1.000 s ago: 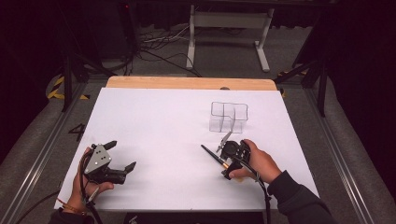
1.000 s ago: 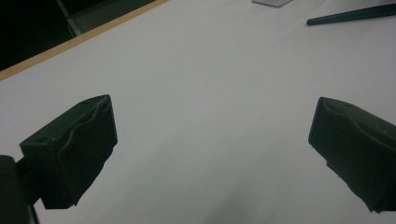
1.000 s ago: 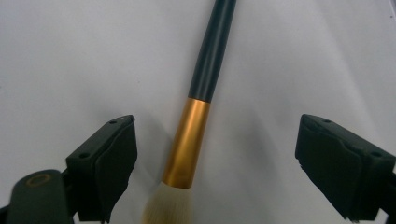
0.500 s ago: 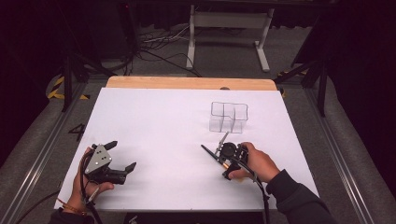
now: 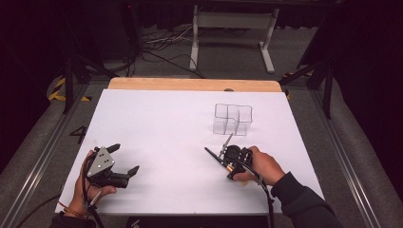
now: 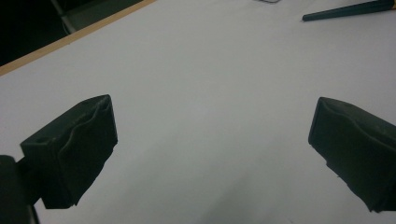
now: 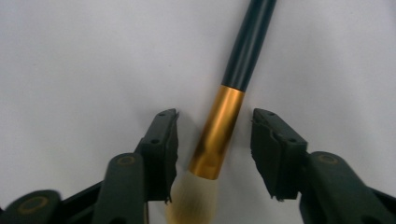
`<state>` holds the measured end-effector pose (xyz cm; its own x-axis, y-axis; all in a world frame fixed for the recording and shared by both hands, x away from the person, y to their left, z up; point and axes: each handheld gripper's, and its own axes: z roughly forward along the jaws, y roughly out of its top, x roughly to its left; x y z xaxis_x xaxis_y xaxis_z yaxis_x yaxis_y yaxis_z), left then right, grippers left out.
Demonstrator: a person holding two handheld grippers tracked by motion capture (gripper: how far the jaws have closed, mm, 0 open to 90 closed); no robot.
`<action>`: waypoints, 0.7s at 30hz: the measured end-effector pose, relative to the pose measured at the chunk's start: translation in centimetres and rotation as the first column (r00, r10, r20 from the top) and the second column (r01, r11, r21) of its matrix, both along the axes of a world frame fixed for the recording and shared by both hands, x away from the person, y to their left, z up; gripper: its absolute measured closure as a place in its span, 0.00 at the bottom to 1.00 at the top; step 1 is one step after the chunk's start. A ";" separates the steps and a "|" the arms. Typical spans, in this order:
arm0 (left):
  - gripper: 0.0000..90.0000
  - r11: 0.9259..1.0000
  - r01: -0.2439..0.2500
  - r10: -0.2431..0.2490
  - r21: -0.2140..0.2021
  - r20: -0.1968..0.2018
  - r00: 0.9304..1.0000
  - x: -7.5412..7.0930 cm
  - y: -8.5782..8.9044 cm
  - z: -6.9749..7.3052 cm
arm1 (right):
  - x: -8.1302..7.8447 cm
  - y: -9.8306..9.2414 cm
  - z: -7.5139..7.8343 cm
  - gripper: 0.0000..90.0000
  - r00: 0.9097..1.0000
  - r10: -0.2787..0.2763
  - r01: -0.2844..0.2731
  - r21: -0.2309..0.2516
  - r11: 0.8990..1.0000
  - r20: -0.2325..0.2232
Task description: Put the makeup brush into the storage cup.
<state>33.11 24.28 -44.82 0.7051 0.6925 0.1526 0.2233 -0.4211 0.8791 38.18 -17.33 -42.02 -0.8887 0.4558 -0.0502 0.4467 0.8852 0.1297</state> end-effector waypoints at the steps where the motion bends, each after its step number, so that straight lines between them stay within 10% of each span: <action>1: 0.02 1.000 0.001 -0.001 -0.001 -0.001 1.000 0.0 0.0 0.0 | 0.0 0.0 0.0 0.65 1.000 0.004 -0.004 0.002 1.000 -0.005; 21: 0.02 1.000 0.004 -0.004 0.012 0.002 1.000 0.0 0.0 0.0 | -0.1 -0.3 0.1 0.86 1.000 0.028 -0.028 0.006 1.000 -0.011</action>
